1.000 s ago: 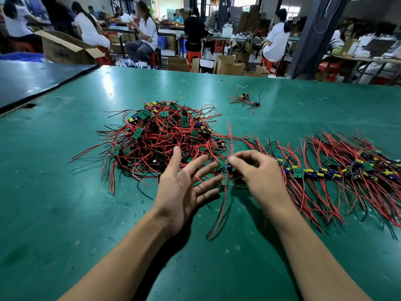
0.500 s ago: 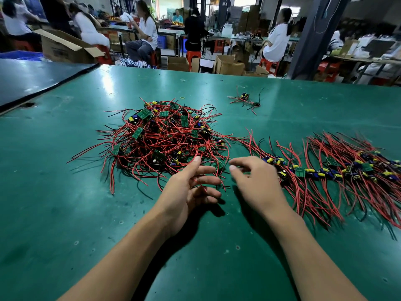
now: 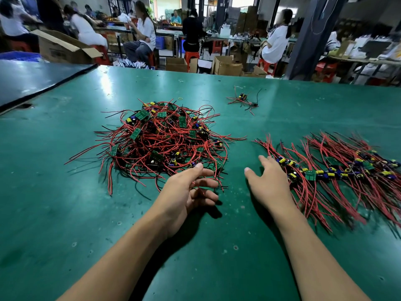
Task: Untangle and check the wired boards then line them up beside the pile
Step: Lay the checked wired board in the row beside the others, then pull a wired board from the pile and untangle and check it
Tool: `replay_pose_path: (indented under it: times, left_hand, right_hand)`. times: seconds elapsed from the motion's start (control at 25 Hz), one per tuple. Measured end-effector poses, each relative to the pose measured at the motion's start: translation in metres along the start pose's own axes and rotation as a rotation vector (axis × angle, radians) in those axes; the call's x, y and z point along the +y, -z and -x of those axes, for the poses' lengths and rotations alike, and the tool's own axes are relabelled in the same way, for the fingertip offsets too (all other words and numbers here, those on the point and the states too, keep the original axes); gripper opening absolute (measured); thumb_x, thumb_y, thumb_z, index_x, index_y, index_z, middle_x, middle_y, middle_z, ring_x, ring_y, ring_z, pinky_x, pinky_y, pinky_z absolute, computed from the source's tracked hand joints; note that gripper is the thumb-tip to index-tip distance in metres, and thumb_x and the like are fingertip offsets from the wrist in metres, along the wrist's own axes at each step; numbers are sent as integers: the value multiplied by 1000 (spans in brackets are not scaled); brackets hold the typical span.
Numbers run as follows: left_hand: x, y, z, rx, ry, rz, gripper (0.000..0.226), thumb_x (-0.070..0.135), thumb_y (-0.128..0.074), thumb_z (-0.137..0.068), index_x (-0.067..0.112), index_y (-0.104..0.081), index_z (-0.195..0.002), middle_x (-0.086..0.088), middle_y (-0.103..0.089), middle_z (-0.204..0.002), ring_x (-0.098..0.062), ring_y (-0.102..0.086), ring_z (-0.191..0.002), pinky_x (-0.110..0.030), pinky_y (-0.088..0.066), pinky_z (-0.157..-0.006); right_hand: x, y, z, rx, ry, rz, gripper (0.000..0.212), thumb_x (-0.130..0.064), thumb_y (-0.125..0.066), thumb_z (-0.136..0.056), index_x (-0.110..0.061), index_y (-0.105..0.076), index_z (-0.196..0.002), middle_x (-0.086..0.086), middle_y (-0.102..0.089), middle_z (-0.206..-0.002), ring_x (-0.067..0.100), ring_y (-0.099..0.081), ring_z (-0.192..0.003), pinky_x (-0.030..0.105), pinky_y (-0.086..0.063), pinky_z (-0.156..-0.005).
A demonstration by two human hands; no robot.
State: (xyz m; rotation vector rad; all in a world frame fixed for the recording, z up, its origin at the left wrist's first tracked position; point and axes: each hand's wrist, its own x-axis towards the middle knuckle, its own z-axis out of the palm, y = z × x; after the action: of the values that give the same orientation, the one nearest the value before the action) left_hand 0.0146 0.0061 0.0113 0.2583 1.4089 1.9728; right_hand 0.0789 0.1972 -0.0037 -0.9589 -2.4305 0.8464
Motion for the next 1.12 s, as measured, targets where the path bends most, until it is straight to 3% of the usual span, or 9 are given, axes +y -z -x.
replay_pose_path:
  times: [0.16,0.24,0.32,0.48,0.68,0.8,0.92,1.04,1.12]
  left_hand:
    - [0,-2,4,-17,-27,-88,26,21,-54,-98,-2,-63,-104,-11,-65,-75,-22,-59,-53,-26,-51,-48]
    - [-2,-4,7,-59,-24,-155,25,19,-55,-97,-4,-62,-103,-9,-65,-70,-20,-57,-48,-24,-48,-44]
    - [-3,-6,10,-121,-13,-205,21,18,-56,-97,-2,-62,-101,-11,-66,-71,-20,-57,-45,-23,-47,-42]
    - [-5,-7,11,-141,-35,-270,18,18,-54,-99,1,-60,-98,-17,-67,-71,-24,-56,-38,-23,-44,-37]
    - [-9,-5,10,56,-239,-466,18,20,-60,-95,12,-67,-80,-10,-60,-51,-21,-48,-30,-16,-33,-34]
    - [-8,2,6,324,-514,-617,15,23,-69,-89,16,-67,-75,3,-51,-50,-9,-42,-41,-22,-34,-42]
    - [-4,8,5,498,-688,-745,10,22,-76,-83,23,-66,-83,11,-57,-66,-4,-48,-58,-20,-40,-60]
    - [-5,7,6,428,-709,-829,27,27,-74,-84,23,-66,-109,10,-66,-96,-6,-60,-89,-24,-46,-82]
    - [-5,1,6,256,-610,-650,23,26,-68,-90,22,-67,-113,6,-73,-98,-10,-66,-95,-25,-48,-84]
  right_hand:
    - [-3,3,5,66,79,-91,47,-23,-64,-96,-6,-57,-140,12,-52,-148,20,-45,-138,18,-26,-108]
    - [-13,0,11,66,143,-204,32,-22,-67,-94,-10,-70,-124,5,-70,-125,10,-64,-110,11,-38,-95]
    - [-25,-7,19,-7,168,-251,26,-25,-67,-94,-15,-73,-117,0,-75,-107,-1,-66,-86,3,-41,-79]
    - [-32,-19,27,-159,203,-185,36,-28,-62,-97,-19,-65,-132,0,-72,-113,11,-64,-98,16,-41,-87]
    - [-33,-24,28,-77,166,-386,22,-11,-71,-88,-17,-76,-109,-4,-74,-85,8,-66,-75,14,-48,-74]
    - [-34,-11,22,13,101,-659,18,-6,-70,-88,-20,-74,-98,2,-72,-83,13,-65,-76,22,-50,-75]
    - [-39,8,23,-61,156,-909,21,2,-67,-89,-16,-74,-94,4,-69,-79,2,-58,-63,11,-44,-62]
    - [-45,20,26,-229,137,-1119,19,-2,-69,-81,-17,-77,-91,9,-62,-75,-1,-53,-53,12,-35,-51]
    - [-46,24,26,-343,95,-1207,20,-15,-70,-71,-22,-80,-87,10,-59,-75,1,-55,-56,16,-36,-55]
